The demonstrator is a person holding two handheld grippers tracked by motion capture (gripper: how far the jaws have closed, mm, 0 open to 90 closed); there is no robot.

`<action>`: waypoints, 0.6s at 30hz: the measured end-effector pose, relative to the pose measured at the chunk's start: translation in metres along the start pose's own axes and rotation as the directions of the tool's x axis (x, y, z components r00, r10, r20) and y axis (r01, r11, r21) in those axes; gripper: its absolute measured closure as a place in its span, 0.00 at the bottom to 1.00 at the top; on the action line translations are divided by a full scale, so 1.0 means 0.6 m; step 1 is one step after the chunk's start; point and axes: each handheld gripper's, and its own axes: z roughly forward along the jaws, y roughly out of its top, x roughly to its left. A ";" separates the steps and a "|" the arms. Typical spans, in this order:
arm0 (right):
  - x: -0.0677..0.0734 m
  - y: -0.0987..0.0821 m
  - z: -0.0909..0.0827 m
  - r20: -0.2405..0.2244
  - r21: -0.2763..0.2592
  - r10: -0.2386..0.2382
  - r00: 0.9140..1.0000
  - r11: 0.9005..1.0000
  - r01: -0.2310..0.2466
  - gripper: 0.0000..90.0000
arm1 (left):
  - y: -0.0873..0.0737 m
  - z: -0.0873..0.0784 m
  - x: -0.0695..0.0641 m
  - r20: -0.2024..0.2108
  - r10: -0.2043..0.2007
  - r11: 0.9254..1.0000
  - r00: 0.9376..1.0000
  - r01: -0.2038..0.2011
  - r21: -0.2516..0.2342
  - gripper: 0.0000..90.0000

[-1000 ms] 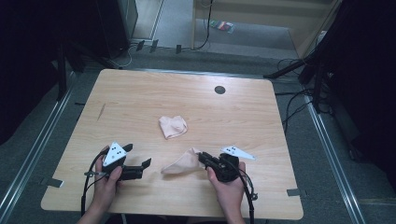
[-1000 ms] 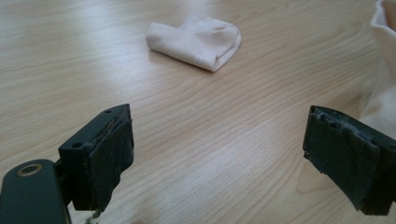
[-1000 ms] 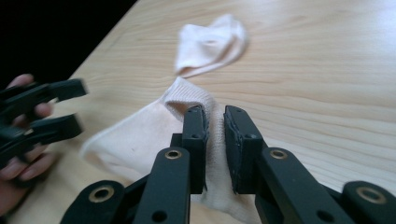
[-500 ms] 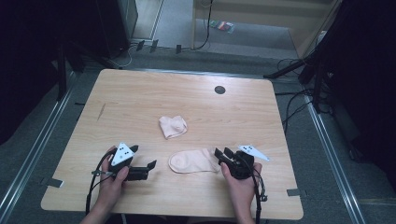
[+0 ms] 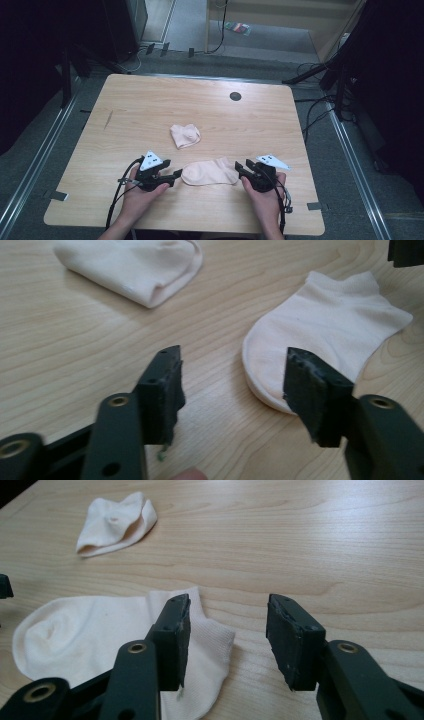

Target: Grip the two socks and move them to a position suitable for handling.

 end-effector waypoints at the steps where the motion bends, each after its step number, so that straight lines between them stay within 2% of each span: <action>1: -0.001 -0.002 0.003 -0.007 -0.002 -0.002 1.000 1.000 0.002 0.61 | 0.001 0.002 -0.001 0.001 -0.006 1.000 1.000 0.006 0.009 0.52; 4: -0.003 -0.011 0.013 0.002 0.006 0.000 1.000 1.000 0.000 0.63 | 0.003 0.012 -0.005 -0.001 -0.024 0.999 1.000 0.024 0.025 0.61; 7: -0.005 -0.014 0.022 0.009 0.022 -0.008 1.000 1.000 0.008 0.64 | 0.003 0.019 -0.013 0.011 -0.015 0.999 1.000 0.015 0.034 0.65; 10: -0.003 -0.014 0.026 0.012 0.029 -0.017 1.000 0.999 0.017 0.65 | 0.000 0.032 -0.029 -0.004 0.040 0.996 0.999 -0.040 0.080 0.69; 11: -0.003 -0.014 0.026 0.012 0.029 -0.017 1.000 0.999 0.017 0.65 | 0.000 0.032 -0.029 -0.004 0.040 0.996 0.999 -0.040 0.080 0.71; 14: 0.004 -0.018 0.032 0.009 0.052 -0.040 0.999 0.998 0.039 0.75 | 0.000 0.035 -0.032 -0.002 0.042 0.995 0.999 -0.042 0.086 0.82; 15: 0.004 -0.018 0.032 0.009 0.052 -0.040 0.999 0.998 0.039 0.75 | 0.000 0.035 -0.033 0.004 0.044 0.995 0.999 -0.044 0.088 0.82; 16: 0.009 -0.021 0.034 -0.001 0.072 -0.050 0.999 0.996 0.049 0.84 | 0.000 0.033 -0.033 0.008 0.044 0.996 0.999 -0.044 0.077 0.95; 18: 0.012 -0.022 0.034 -0.017 0.080 -0.058 0.998 0.995 0.059 0.93 | -0.001 0.027 -0.029 0.024 0.043 0.997 0.999 -0.045 0.069 1.00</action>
